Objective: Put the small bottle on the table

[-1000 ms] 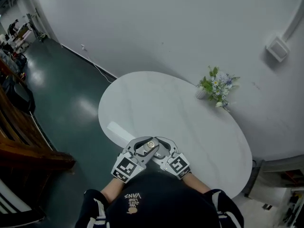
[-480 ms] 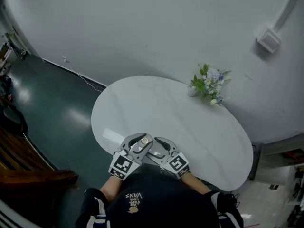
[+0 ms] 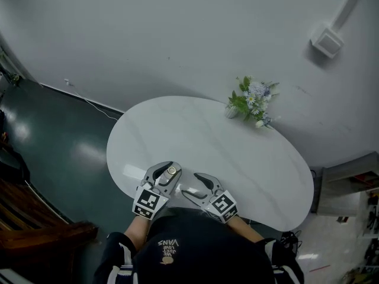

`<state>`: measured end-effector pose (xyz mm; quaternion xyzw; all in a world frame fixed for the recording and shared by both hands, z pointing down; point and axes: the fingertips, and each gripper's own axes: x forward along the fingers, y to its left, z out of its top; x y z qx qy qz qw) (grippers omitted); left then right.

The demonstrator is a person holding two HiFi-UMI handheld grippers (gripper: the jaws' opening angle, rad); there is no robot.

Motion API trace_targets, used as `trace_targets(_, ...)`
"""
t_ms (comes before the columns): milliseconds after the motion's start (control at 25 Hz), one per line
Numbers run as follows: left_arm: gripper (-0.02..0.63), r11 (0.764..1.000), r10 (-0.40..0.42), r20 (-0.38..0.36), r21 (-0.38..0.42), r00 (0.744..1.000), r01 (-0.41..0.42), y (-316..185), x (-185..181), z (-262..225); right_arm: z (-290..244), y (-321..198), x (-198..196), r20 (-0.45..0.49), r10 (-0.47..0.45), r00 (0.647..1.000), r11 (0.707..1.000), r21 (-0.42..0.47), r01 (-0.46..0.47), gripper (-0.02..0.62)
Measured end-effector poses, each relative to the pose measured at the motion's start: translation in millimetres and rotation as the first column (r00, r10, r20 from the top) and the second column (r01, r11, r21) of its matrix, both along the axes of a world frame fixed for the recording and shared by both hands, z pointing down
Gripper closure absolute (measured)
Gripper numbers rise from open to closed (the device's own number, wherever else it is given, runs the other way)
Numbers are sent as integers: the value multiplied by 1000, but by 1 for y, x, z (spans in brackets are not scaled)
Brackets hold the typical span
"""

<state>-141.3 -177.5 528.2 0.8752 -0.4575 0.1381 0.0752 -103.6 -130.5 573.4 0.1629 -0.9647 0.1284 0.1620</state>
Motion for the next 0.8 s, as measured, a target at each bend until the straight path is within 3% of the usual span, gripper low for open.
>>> trace_targets(800,448,997,28,30,-68,999,-26,-55,-21,54,18,-39,14,-74,140,987,989,-25,-143,316)
